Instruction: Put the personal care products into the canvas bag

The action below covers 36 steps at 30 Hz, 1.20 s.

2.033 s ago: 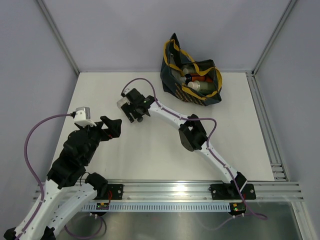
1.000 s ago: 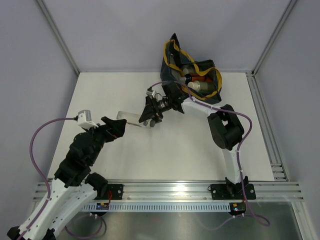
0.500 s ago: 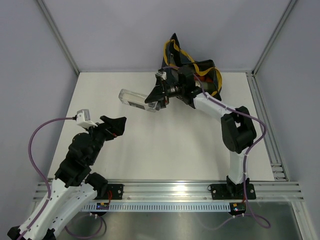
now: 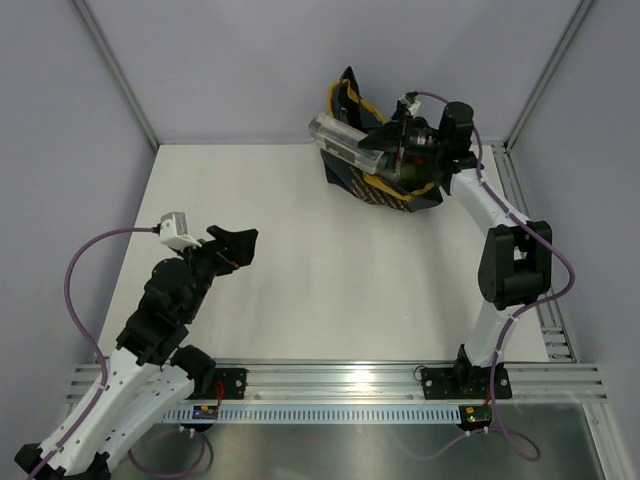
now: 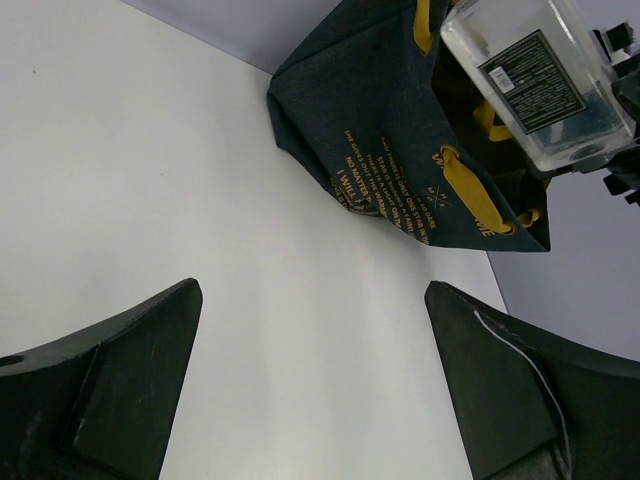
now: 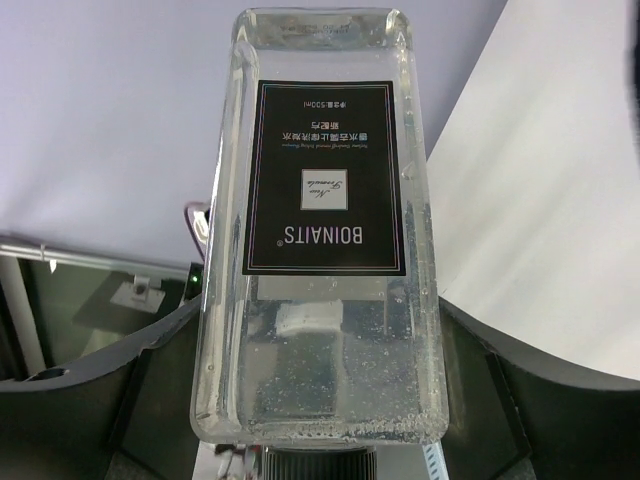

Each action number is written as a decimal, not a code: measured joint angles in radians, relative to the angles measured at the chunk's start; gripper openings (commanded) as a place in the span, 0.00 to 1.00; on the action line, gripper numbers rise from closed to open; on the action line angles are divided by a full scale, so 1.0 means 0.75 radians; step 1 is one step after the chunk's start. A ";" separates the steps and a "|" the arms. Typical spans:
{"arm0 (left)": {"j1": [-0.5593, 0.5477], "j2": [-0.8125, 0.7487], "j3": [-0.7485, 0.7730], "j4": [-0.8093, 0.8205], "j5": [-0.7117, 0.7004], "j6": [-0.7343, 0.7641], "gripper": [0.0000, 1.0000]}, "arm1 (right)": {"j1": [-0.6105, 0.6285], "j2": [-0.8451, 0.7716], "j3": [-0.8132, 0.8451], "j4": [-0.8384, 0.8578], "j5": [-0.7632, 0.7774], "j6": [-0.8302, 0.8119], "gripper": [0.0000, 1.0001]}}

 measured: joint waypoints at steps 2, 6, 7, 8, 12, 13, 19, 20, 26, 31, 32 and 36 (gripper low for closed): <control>0.000 0.023 0.000 0.014 0.006 0.000 0.99 | -0.063 -0.015 0.000 -0.021 0.009 -0.015 0.00; 0.001 0.064 -0.001 0.047 0.022 0.000 0.99 | -0.172 -0.028 0.012 -0.165 0.028 -0.124 0.00; 0.001 0.072 -0.001 0.051 0.026 0.000 0.99 | -0.191 -0.028 0.018 -0.225 0.042 -0.160 0.00; 0.000 0.077 -0.001 0.053 0.030 0.000 0.99 | -0.211 -0.028 0.024 -0.291 0.064 -0.206 0.00; 0.001 0.087 -0.007 0.069 0.045 -0.001 0.99 | -0.259 -0.028 0.072 -0.562 0.157 -0.373 0.00; 0.001 0.087 -0.009 0.073 0.046 -0.001 0.99 | -0.265 -0.028 0.087 -0.625 0.181 -0.411 0.00; 0.001 0.086 -0.044 0.099 0.055 -0.002 0.99 | -0.269 -0.008 0.226 -0.937 0.332 -0.609 0.00; 0.001 0.086 -0.050 0.101 0.056 -0.003 0.99 | -0.268 0.004 0.261 -0.990 0.365 -0.641 0.00; 0.001 0.086 -0.072 0.110 0.067 -0.013 0.99 | -0.267 0.086 0.461 -1.241 0.652 -0.768 0.00; 0.001 0.086 -0.082 0.122 0.074 -0.022 0.99 | -0.259 0.163 0.571 -1.332 0.939 -0.833 0.00; 0.001 0.086 -0.087 0.127 0.076 -0.024 0.99 | -0.253 0.187 0.603 -1.346 1.008 -0.860 0.07; 0.003 0.087 -0.094 0.130 0.081 -0.027 0.99 | -0.200 0.280 0.700 -1.370 1.240 -1.029 0.99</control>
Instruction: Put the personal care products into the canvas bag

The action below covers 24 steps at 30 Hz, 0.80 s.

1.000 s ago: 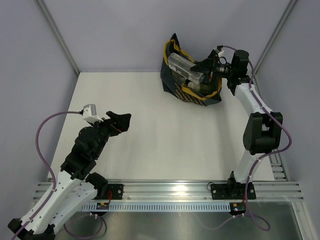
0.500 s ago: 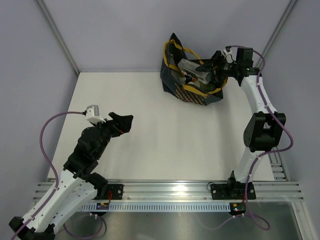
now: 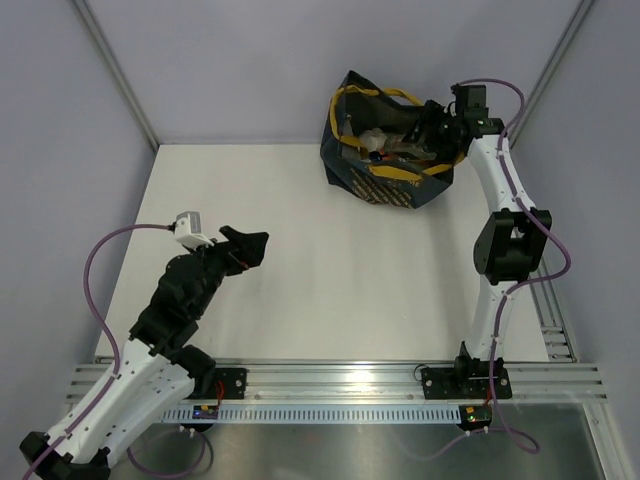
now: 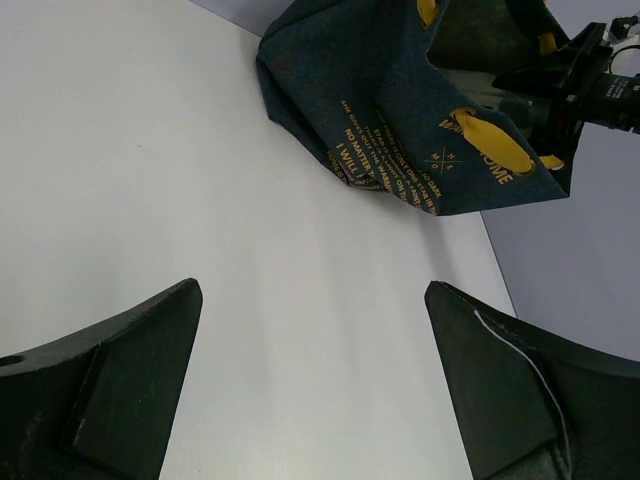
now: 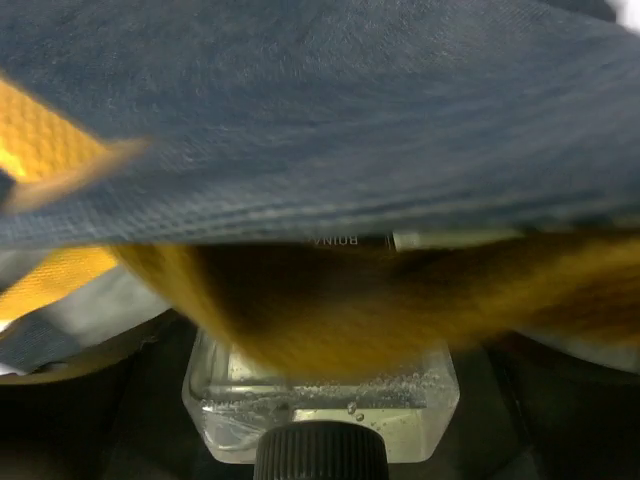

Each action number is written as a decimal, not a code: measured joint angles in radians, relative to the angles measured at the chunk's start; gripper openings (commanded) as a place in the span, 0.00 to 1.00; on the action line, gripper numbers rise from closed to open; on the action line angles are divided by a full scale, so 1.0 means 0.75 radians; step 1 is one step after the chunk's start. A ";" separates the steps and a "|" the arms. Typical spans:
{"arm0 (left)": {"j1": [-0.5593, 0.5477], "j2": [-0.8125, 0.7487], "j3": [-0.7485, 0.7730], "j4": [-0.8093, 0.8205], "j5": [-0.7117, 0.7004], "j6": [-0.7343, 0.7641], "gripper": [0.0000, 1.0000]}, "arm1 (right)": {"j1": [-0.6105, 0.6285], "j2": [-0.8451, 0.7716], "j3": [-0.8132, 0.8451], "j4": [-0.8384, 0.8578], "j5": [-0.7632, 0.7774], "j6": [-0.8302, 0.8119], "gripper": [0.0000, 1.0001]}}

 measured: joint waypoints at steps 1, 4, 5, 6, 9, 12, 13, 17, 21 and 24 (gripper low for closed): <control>0.000 0.000 0.000 0.001 0.001 0.000 0.99 | 0.017 0.017 0.015 0.000 0.044 -0.057 1.00; 0.004 0.000 0.001 -0.002 -0.001 0.001 0.99 | 0.058 0.034 0.049 -0.023 0.101 -0.241 0.99; 0.004 0.000 0.000 -0.002 -0.001 0.001 0.99 | 0.070 0.033 0.060 -0.031 0.103 -0.304 0.99; 0.004 0.000 0.000 -0.002 -0.001 0.001 0.99 | 0.078 0.026 0.070 -0.028 0.102 -0.363 1.00; 0.006 0.007 0.001 -0.003 -0.002 0.002 0.99 | 0.097 -0.042 0.055 -0.029 0.102 -0.508 0.99; 0.010 0.050 0.001 -0.003 -0.002 0.017 0.99 | 0.086 -0.198 -0.022 -0.025 0.102 -0.595 1.00; 0.011 0.060 0.001 -0.003 -0.001 0.019 0.99 | 0.075 -0.261 -0.051 -0.027 0.103 -0.612 0.99; 0.013 0.148 0.028 -0.016 0.000 0.051 0.99 | 0.010 -0.513 -0.133 -0.030 0.143 -0.625 1.00; 0.015 0.208 0.068 -0.023 0.005 0.086 0.99 | -0.033 -0.749 -0.275 -0.019 0.284 -0.636 1.00; 0.020 0.226 0.098 -0.021 0.008 0.108 0.99 | -0.046 -0.925 -0.514 0.016 0.397 -0.669 1.00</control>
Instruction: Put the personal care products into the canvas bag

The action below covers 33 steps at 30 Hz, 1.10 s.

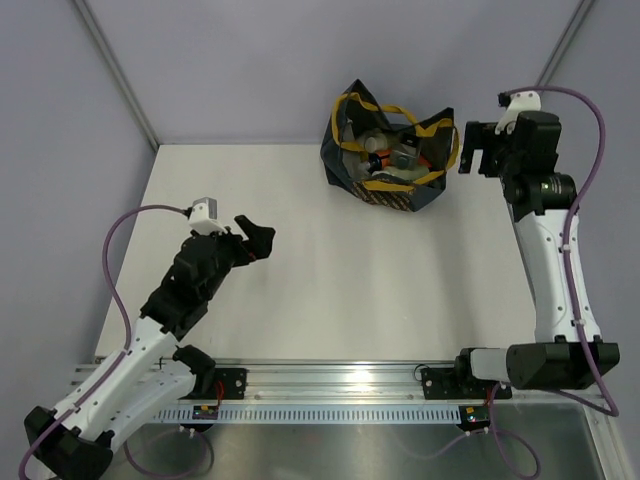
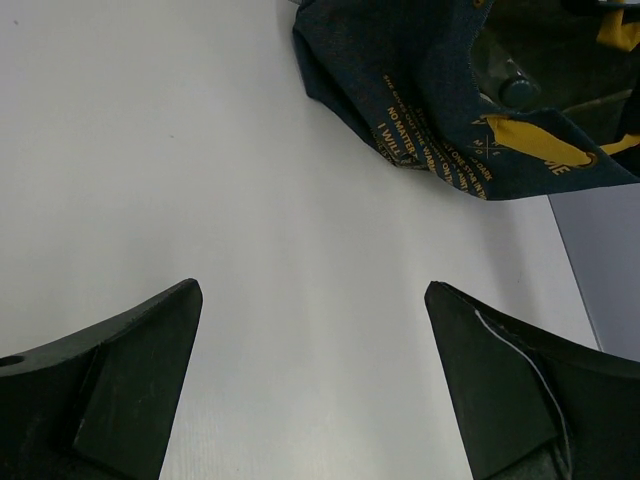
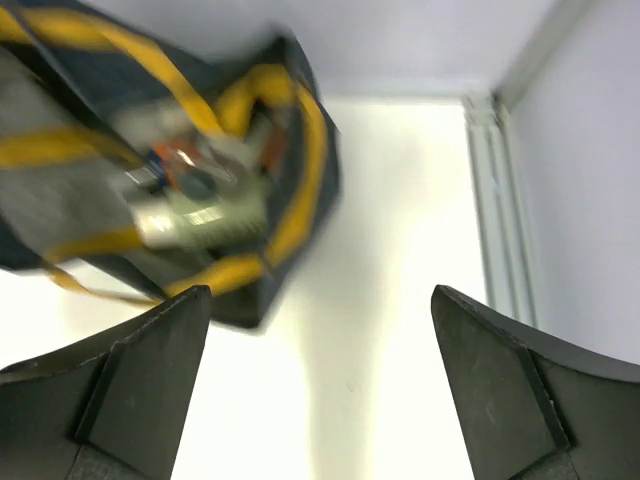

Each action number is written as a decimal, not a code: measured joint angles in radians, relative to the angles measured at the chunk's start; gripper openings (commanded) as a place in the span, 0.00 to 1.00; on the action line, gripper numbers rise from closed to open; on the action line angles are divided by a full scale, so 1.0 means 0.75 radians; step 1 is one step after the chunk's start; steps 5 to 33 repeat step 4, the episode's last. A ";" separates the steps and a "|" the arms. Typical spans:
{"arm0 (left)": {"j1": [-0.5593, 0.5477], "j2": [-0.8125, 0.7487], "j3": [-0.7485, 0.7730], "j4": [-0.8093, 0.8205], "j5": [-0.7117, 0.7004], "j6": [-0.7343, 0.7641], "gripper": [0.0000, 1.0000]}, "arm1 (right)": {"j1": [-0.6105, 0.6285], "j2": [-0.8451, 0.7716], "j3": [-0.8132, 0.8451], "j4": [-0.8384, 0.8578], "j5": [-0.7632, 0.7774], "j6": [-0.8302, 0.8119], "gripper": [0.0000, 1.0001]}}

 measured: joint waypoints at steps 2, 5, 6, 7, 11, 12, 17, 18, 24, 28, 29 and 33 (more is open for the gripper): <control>0.003 0.009 0.008 0.001 0.003 0.009 0.99 | -0.012 -0.102 -0.177 0.014 0.077 -0.028 1.00; 0.004 0.021 0.009 -0.005 0.007 0.015 0.99 | -0.023 -0.171 -0.314 0.022 0.141 -0.054 0.99; 0.004 0.021 0.009 -0.005 0.007 0.015 0.99 | -0.023 -0.171 -0.314 0.022 0.141 -0.054 0.99; 0.004 0.021 0.009 -0.005 0.007 0.015 0.99 | -0.023 -0.171 -0.314 0.022 0.141 -0.054 0.99; 0.004 0.021 0.009 -0.005 0.007 0.015 0.99 | -0.023 -0.171 -0.314 0.022 0.141 -0.054 0.99; 0.004 0.021 0.009 -0.005 0.007 0.015 0.99 | -0.023 -0.171 -0.314 0.022 0.141 -0.054 0.99; 0.004 0.021 0.009 -0.005 0.007 0.015 0.99 | -0.023 -0.171 -0.314 0.022 0.141 -0.054 0.99; 0.004 0.021 0.009 -0.005 0.007 0.015 0.99 | -0.023 -0.171 -0.314 0.022 0.141 -0.054 0.99; 0.004 0.021 0.009 -0.005 0.007 0.015 0.99 | -0.023 -0.171 -0.314 0.022 0.141 -0.054 0.99; 0.004 0.021 0.009 -0.005 0.007 0.015 0.99 | -0.023 -0.171 -0.314 0.022 0.141 -0.054 0.99; 0.004 0.021 0.009 -0.005 0.007 0.015 0.99 | -0.023 -0.171 -0.314 0.022 0.141 -0.054 0.99; 0.004 0.021 0.009 -0.005 0.007 0.015 0.99 | -0.023 -0.171 -0.314 0.022 0.141 -0.054 0.99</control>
